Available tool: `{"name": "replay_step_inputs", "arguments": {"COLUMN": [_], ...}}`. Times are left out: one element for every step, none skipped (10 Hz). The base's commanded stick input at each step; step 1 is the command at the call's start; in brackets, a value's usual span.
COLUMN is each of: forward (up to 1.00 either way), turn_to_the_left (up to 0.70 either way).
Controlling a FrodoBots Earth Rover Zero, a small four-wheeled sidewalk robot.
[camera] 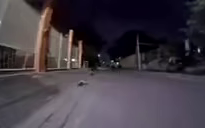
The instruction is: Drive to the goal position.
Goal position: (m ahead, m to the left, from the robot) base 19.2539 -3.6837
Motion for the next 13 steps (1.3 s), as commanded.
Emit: {"name": "replay_step_inputs", "arguments": {"forward": [0.70, 0.70, 0.70, 0.70, 0.70, 0.70, 0.70, 0.70, 0.70, 0.70, 0.70, 0.70, 0.70], "turn_to_the_left": [0.00, 0.00, 0.00, 0.00, 0.00, 0.00, 0.00, 0.00, 0.00, 0.00, 0.00, 0.00, 0.00]}}
